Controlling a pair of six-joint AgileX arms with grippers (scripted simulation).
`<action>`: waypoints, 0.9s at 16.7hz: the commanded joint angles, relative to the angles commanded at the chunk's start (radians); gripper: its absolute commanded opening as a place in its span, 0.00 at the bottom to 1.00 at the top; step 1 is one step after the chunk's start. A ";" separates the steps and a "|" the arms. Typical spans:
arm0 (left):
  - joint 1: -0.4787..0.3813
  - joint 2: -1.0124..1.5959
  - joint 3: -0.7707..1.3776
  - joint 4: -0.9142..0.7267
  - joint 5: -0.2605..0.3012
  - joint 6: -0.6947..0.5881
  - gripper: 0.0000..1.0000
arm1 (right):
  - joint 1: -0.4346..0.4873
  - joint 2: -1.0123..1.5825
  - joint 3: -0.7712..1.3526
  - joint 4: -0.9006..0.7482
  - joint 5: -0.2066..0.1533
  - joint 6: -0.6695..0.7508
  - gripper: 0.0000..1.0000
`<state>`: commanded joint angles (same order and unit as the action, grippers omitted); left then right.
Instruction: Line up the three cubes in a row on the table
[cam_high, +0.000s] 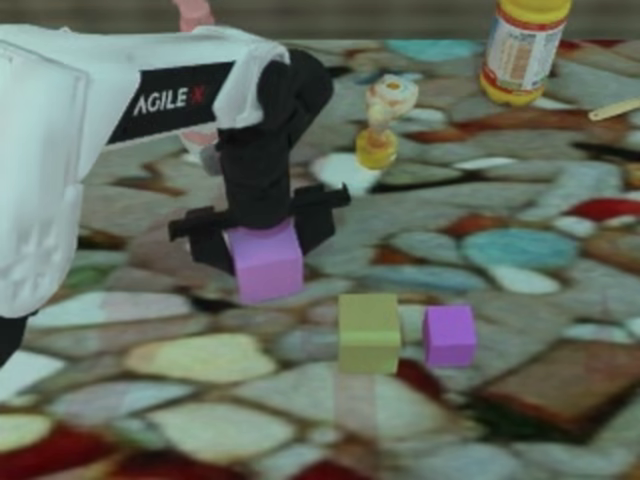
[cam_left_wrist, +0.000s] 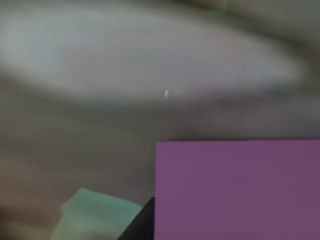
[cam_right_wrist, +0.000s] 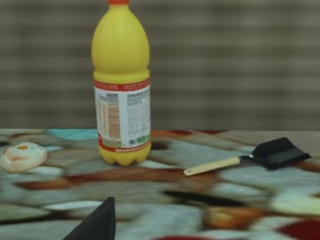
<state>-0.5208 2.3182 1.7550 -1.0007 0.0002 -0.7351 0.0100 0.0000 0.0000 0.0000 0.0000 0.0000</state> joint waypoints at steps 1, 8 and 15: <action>0.003 -0.006 0.019 -0.024 -0.001 -0.002 0.00 | 0.000 0.000 0.000 0.000 0.000 0.000 1.00; 0.017 -0.064 0.154 -0.220 0.000 0.000 0.00 | 0.000 0.000 0.000 0.000 0.000 0.000 1.00; -0.002 -0.129 0.078 -0.198 -0.002 0.036 0.00 | 0.000 0.000 0.000 0.000 0.000 0.000 1.00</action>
<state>-0.5224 2.1891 1.8326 -1.1982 -0.0014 -0.6986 0.0100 0.0000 0.0000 0.0000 0.0000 0.0000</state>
